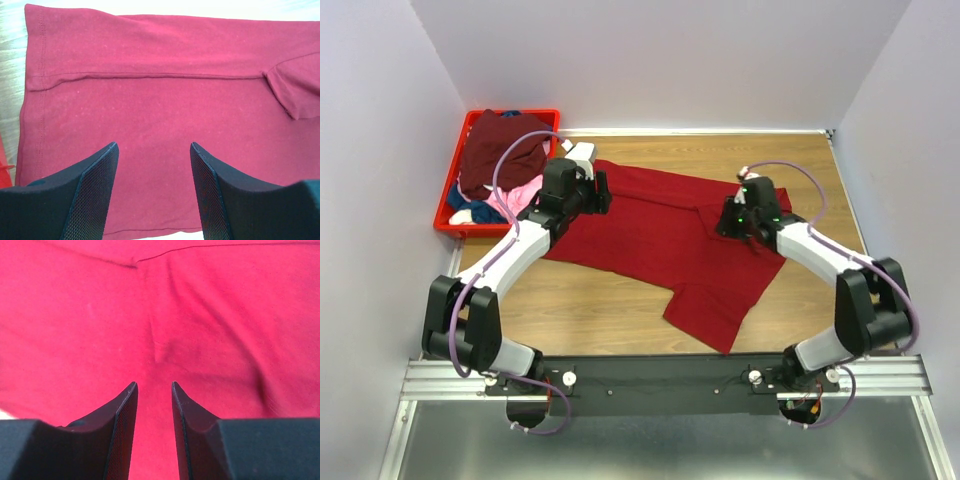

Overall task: Fold and stack the t-shirts
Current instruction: Fold the tshirt

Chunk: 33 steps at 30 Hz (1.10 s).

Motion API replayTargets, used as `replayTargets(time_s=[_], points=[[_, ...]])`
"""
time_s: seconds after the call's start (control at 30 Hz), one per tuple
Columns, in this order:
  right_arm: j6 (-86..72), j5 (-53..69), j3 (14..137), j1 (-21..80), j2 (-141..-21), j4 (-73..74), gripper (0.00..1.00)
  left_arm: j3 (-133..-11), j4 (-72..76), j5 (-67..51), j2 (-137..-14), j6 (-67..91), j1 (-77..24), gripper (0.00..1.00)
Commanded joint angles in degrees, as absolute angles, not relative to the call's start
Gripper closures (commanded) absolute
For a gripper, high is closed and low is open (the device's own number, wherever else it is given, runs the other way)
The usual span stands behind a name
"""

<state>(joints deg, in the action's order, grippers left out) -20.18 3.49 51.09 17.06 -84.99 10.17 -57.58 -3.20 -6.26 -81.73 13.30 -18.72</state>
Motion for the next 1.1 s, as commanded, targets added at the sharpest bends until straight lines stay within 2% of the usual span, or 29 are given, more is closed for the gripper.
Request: replayTargets(time_s=[0.0, 0.17, 0.47, 0.53, 0.6, 0.67, 0.7, 0.73, 0.97, 1.07], points=[[-13.81, -5.70, 54.57, 21.96, -92.10, 12.57, 0.59, -58.71, -4.75, -5.10, -81.91, 12.74, -18.81, 0.33], [-11.78, -12.03, 59.49, 25.31, -97.81, 13.01, 0.59, -58.71, -4.92, -5.10, -81.74, 12.74, -18.81, 0.33], [-10.46, -14.76, 63.02, 26.63, -104.76, 13.36, 0.60, -58.97, -5.36, -5.98, -82.00, 9.32, -18.81, 0.33], [-10.46, -15.20, 62.84, 26.63, -105.03, 13.53, 0.65, -59.06, -5.45, -5.98, -82.09, 9.32, -18.81, 0.33], [-10.37, -15.29, 62.75, 26.72, -105.03, 13.53, 0.75, -59.15, -5.45, -6.06, -82.09, 9.23, -18.81, 0.33], [-10.20, -15.47, 62.67, 26.89, -104.68, 13.71, 0.86, -59.15, -5.45, -6.06, -82.18, 9.23, -18.72, 0.32], [-10.11, -15.47, 62.67, 26.98, -103.89, 13.97, 0.98, -59.24, -5.45, -6.06, -82.26, 9.32, -18.81, 0.32], [-10.02, -15.47, 62.67, 27.07, -103.36, 14.06, 0.99, -59.15, -5.54, -6.06, -82.27, 9.32, -18.81, 0.33], [-12.30, -11.87, 65.30, 27.69, -101.60, 18.19, 0.99, -59.41, -5.71, -6.07, -82.70, 9.23, -18.72, 0.32], [-14.49, -9.50, 66.44, 27.77, -103.35, 20.64, 0.95, -59.50, -5.89, -6.42, -82.97, 9.23, -18.81, 0.32]])
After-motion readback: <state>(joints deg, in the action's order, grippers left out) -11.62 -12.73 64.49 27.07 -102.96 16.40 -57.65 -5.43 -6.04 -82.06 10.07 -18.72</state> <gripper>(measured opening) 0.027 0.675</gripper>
